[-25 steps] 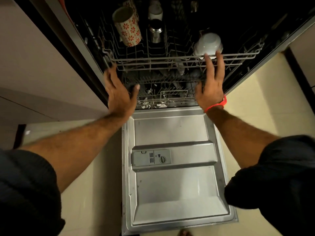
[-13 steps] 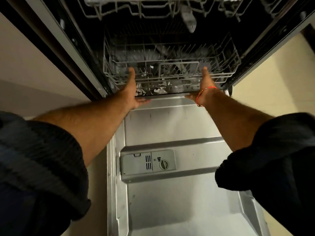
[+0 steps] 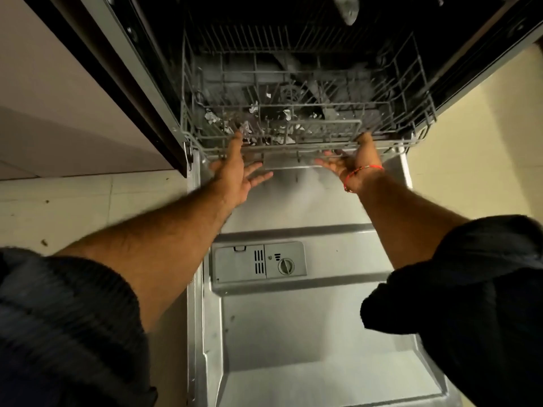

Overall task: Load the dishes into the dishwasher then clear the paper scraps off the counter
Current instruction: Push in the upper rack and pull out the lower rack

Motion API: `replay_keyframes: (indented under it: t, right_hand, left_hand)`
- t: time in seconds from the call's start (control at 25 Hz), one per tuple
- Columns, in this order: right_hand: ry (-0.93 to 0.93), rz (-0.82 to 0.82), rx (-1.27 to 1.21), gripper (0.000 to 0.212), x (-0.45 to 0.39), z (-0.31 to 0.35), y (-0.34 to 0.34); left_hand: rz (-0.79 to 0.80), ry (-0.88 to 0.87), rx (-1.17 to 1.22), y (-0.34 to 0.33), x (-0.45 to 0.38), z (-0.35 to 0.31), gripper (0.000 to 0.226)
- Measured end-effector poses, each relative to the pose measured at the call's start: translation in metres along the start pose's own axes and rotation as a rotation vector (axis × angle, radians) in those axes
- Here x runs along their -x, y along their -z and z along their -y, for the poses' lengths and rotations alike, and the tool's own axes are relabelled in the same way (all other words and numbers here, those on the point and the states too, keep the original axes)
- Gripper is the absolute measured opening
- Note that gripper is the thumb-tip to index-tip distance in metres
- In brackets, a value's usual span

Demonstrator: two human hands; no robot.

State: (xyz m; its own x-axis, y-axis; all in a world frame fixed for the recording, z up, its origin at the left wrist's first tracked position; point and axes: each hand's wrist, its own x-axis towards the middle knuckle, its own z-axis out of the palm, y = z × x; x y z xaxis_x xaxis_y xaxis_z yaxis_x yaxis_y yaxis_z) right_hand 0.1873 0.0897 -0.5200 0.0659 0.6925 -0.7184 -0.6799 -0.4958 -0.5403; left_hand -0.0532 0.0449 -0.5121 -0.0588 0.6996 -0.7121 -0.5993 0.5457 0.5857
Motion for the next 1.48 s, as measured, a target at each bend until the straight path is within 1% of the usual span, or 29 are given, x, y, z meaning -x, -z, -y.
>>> replay_keyframes:
  t: [0.08,0.16,0.28,0.4,0.52,0.6,0.76,0.84,0.92,1.0,1.04,1.08,1.16,1.24,1.32,1.36,1.4,1.48]
  right_hand:
    - [0.004,-0.065,-0.002,0.060,0.023,-0.014,0.018]
    - [-0.004,-0.125,-0.002,0.051,0.049,-0.026,0.034]
    - [-0.041,-0.171,-0.033,0.032,0.095,-0.046,0.063]
    - [-0.069,-0.212,-0.034,0.019,0.152,-0.076,0.102]
    - [-0.102,-0.221,-0.052,0.016,0.198,-0.102,0.140]
    - [-0.108,-0.253,-0.056,0.017,0.222,-0.117,0.165]
    - [-0.134,-0.327,-0.011,0.009,0.260,-0.144,0.209]
    - [-0.151,-0.383,-0.019,0.016,0.268,-0.153,0.226]
    - [-0.167,-0.399,-0.030,0.012,0.278,-0.160,0.238]
    - [-0.178,-0.400,-0.018,0.007,0.289,-0.163,0.244]
    - [-0.183,-0.404,-0.003,0.005,0.292,-0.161,0.245]
    - [-0.191,-0.402,0.000,0.007,0.294,-0.159,0.245]
    - [-0.213,-0.394,0.016,0.011,0.295,-0.155,0.244]
    - [-0.232,-0.394,0.063,0.005,0.296,-0.152,0.243]
    - [-0.265,-0.384,0.157,0.018,0.303,-0.150,0.246]
    - [-0.297,-0.367,0.238,0.026,0.309,-0.148,0.246]
    - [-0.324,-0.345,0.361,0.033,0.316,-0.146,0.246]
    - [-0.315,-0.337,0.694,0.046,0.333,-0.137,0.242]
  left_hand:
    - [-0.041,0.005,0.040,0.011,0.019,0.016,0.061]
    - [-0.070,0.024,0.049,0.022,0.044,0.031,0.060]
    - [-0.098,0.082,0.082,0.040,0.090,0.062,0.042]
    - [-0.139,0.112,0.144,0.060,0.144,0.101,0.033]
    - [-0.209,0.140,0.171,0.079,0.193,0.137,0.026]
    - [-0.252,0.182,0.178,0.092,0.221,0.160,0.032]
    - [-0.314,0.235,0.186,0.115,0.267,0.195,0.034]
    - [-0.318,0.257,0.165,0.121,0.284,0.205,0.025]
    - [-0.343,0.280,0.138,0.122,0.299,0.215,0.022]
    - [-0.385,0.281,0.142,0.125,0.307,0.224,0.028]
    - [-0.394,0.273,0.140,0.126,0.309,0.227,0.038]
    - [-0.404,0.274,0.133,0.126,0.309,0.229,0.047]
    - [-0.426,0.291,0.113,0.129,0.306,0.226,0.052]
    - [-0.410,0.341,0.071,0.129,0.305,0.220,0.052]
    - [-0.353,0.432,-0.058,0.131,0.310,0.214,0.053]
    - [-0.325,0.476,-0.171,0.134,0.315,0.212,0.055]
    - [-0.307,0.492,-0.295,0.136,0.321,0.211,0.061]
    - [-0.306,0.427,-0.537,0.139,0.337,0.207,0.061]
